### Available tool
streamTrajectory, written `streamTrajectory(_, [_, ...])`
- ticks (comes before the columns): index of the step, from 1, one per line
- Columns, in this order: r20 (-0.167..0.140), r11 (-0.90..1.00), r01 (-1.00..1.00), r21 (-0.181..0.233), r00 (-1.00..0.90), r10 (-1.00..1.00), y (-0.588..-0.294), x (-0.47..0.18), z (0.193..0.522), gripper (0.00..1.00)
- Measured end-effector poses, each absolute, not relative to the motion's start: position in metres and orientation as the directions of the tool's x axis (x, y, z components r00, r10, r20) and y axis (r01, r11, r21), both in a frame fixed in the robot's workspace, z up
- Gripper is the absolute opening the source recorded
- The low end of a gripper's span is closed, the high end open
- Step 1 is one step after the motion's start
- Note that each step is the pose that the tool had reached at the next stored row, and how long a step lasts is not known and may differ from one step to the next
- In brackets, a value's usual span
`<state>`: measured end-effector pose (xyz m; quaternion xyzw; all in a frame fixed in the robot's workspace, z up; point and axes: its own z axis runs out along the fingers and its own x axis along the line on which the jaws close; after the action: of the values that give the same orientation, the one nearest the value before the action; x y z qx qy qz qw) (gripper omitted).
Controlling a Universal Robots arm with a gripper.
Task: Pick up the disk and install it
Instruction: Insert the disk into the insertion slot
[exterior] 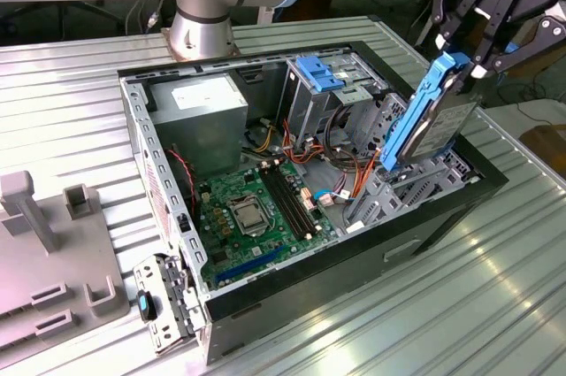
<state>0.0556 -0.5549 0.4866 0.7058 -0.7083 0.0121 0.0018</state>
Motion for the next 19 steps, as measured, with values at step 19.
streamTrajectory(19, [0.019, 0.002, -1.0, -0.015, -0.003, -1.0, -0.555, 0.068, 0.469, 0.37])
